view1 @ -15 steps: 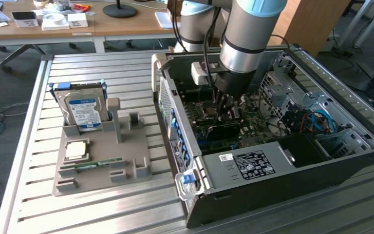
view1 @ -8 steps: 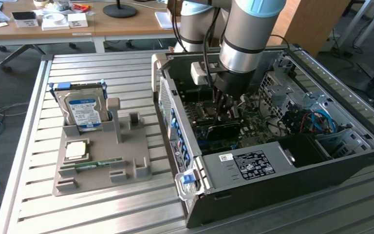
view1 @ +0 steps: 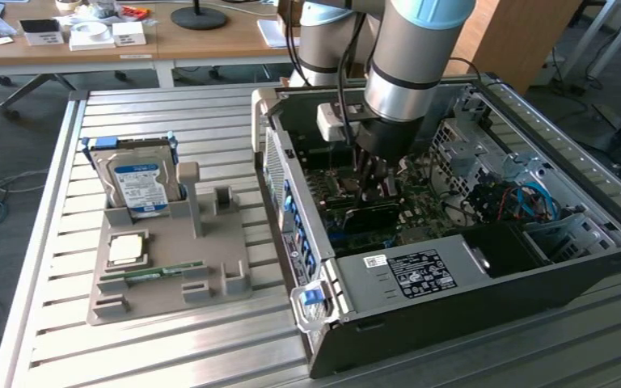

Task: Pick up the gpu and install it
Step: 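Press down on the gpu until it lock into place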

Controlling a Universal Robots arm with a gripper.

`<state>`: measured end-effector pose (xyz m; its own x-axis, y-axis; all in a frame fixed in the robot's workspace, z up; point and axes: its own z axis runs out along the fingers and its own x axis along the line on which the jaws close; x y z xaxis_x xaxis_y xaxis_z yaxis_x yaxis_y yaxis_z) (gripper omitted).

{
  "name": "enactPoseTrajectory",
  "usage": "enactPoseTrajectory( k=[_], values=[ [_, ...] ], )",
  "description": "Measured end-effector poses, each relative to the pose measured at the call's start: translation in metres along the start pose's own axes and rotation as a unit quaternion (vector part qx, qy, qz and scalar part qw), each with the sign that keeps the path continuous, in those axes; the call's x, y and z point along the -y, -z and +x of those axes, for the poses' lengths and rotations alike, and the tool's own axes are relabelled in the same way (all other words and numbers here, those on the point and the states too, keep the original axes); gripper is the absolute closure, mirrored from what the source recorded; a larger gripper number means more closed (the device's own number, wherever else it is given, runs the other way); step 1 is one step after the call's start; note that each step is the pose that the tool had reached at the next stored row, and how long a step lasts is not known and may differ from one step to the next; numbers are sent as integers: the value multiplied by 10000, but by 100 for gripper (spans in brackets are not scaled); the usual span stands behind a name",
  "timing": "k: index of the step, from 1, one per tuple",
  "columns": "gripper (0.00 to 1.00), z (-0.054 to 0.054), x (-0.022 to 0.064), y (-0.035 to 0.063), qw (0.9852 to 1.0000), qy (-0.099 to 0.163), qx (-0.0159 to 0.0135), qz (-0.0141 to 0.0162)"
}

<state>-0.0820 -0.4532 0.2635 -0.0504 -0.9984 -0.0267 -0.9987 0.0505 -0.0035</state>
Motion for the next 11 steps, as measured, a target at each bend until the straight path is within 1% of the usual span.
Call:
enactPoseTrajectory(
  k=[11],
  values=[
    [89, 6, 0, -17, 10000, 0, 0, 0]
  ],
)
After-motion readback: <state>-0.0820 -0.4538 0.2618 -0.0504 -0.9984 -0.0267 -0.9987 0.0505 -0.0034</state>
